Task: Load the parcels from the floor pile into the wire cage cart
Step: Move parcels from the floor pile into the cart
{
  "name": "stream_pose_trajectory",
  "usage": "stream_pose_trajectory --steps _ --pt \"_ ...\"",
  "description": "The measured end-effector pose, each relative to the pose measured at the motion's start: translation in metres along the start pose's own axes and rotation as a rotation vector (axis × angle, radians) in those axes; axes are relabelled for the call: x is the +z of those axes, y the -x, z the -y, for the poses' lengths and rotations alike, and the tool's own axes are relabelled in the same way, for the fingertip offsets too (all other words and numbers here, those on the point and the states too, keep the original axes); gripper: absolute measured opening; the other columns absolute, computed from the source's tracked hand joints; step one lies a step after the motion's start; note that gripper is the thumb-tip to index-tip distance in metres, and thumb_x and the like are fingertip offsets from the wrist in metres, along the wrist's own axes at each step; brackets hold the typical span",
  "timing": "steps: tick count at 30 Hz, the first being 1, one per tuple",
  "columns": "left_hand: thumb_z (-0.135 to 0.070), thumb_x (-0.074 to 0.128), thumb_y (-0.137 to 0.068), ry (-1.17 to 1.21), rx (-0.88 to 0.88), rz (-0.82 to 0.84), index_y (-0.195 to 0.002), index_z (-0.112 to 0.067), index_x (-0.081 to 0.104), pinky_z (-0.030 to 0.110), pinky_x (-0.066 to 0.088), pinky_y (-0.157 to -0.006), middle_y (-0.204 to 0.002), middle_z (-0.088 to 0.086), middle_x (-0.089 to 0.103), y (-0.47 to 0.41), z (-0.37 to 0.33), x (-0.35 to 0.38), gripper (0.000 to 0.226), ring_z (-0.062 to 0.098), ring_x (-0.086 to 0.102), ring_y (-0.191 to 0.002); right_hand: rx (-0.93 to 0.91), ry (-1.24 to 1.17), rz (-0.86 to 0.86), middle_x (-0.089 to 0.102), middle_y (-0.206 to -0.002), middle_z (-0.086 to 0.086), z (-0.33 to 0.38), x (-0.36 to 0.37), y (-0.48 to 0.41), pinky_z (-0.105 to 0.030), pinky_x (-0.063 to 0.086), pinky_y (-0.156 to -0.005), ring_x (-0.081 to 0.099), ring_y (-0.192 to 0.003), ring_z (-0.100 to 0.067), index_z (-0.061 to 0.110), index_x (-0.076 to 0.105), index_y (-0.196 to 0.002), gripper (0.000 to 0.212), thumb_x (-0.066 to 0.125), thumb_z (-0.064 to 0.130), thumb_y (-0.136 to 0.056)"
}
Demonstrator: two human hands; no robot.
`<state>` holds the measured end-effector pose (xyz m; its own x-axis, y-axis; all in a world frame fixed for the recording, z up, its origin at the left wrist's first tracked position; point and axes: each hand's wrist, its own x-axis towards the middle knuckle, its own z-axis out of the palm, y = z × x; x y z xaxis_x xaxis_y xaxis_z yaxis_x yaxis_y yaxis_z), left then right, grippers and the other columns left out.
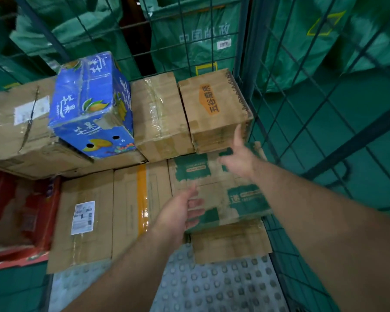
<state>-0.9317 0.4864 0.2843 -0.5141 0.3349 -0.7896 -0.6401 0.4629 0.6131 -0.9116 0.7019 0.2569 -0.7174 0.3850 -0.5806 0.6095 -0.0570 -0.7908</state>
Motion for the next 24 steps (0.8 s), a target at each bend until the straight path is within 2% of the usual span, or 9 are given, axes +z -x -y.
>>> stream_pose_trajectory --steps 2,4,5,7,9,12,15,21,24 --pt "-0.044 0.05 -0.104 -0.014 -0.026 -0.013 -0.118 -0.025 0.064 0.044 0.048 -0.104 -0.111 -0.003 0.075 0.016 0.014 -0.003 0.028 0.02 0.069 -0.106 0.015 0.077 0.0 0.025 -0.167 -0.002 -0.031 0.028 0.026 -0.049 0.044 -0.109 0.051 -0.137 -0.032 0.053 -0.005 -0.156 0.097 0.062 0.018 -0.097" --pt "-0.04 0.055 -0.102 -0.036 -0.045 -0.038 -0.115 -0.023 0.068 0.043 0.051 -0.099 -0.106 -0.001 0.077 0.035 0.032 -0.008 0.025 0.022 0.07 -0.104 0.072 0.102 -0.01 0.057 -0.142 -0.004 -0.067 0.06 0.061 -0.03 0.059 -0.085 0.067 -0.103 -0.02 0.034 0.026 -0.159 0.071 0.06 0.022 -0.099" --pt "-0.041 0.058 -0.1 -0.058 -0.045 -0.044 -0.115 -0.022 0.07 0.041 0.053 -0.094 -0.104 0.0 0.078 0.043 0.043 -0.01 0.026 0.023 0.071 -0.102 0.116 0.045 -0.014 0.064 -0.128 -0.007 -0.085 0.077 0.082 -0.02 0.055 -0.073 0.064 -0.093 -0.017 0.023 0.044 -0.151 0.052 0.058 0.019 -0.101" --pt "-0.042 0.058 -0.099 -0.103 -0.061 -0.029 -0.116 -0.02 0.071 0.04 0.054 -0.086 -0.102 0.001 0.078 0.062 0.068 -0.016 0.03 0.023 0.072 -0.098 0.194 -0.112 -0.035 0.066 -0.123 -0.018 -0.117 0.11 0.135 -0.02 0.051 -0.076 0.061 -0.097 -0.021 0.016 0.064 -0.116 0.017 0.053 0.01 -0.104" --pt "-0.04 0.056 -0.102 -0.155 -0.091 0.008 -0.114 -0.016 0.069 0.04 0.053 -0.088 -0.103 0.002 0.076 0.087 0.094 -0.023 0.03 0.022 0.071 -0.097 0.268 -0.142 -0.111 0.07 -0.111 -0.014 -0.142 0.137 0.193 -0.027 0.055 -0.081 0.066 -0.096 -0.023 0.018 0.065 -0.1 0.013 0.053 0.019 -0.106" --pt "-0.034 0.055 -0.104 -0.245 -0.125 0.081 -0.114 -0.012 0.067 0.035 0.05 -0.082 -0.104 0.004 0.074 0.13 0.133 -0.034 0.027 0.022 0.068 -0.091 0.403 -0.322 -0.249 0.074 -0.099 -0.012 -0.177 0.172 0.272 -0.017 0.051 -0.062 0.067 -0.081 -0.017 0.01 0.069 -0.102 0.019 0.056 0.022 -0.105" --pt "-0.031 0.057 -0.102 -0.348 -0.16 0.167 -0.113 -0.009 0.067 0.033 0.046 -0.075 -0.093 0.005 0.07 0.169 0.171 -0.047 0.027 0.022 0.064 -0.084 0.482 -0.466 -0.412 0.077 -0.09 -0.008 -0.202 0.201 0.339 -0.017 0.047 -0.056 0.069 -0.072 -0.014 0.01 0.072 -0.102 0.022 0.06 0.028 -0.101" --pt "-0.03 0.057 -0.1 -0.637 -0.111 0.394 -0.097 -0.015 0.066 0.031 0.042 -0.067 -0.087 0.004 0.068 0.239 0.225 -0.042 0.018 0.021 0.062 -0.08 0.468 -0.657 -0.681 0.073 -0.09 -0.007 -0.216 0.227 0.448 -0.022 0.047 -0.06 0.064 -0.072 -0.015 0.016 0.069 -0.094 0.019 0.059 0.03 -0.101" --pt "-0.025 0.054 -0.102 -0.785 -0.067 0.527 -0.088 -0.017 0.065 0.029 0.041 -0.062 -0.079 0.002 0.066 0.279 0.247 -0.023 0.02 0.017 0.061 -0.07 0.463 -0.725 -0.793 0.073 -0.095 -0.007 -0.226 0.233 0.503 -0.021 0.046 -0.057 0.064 -0.076 -0.016 0.013 0.069 -0.105 0.02 0.057 0.029 -0.102"
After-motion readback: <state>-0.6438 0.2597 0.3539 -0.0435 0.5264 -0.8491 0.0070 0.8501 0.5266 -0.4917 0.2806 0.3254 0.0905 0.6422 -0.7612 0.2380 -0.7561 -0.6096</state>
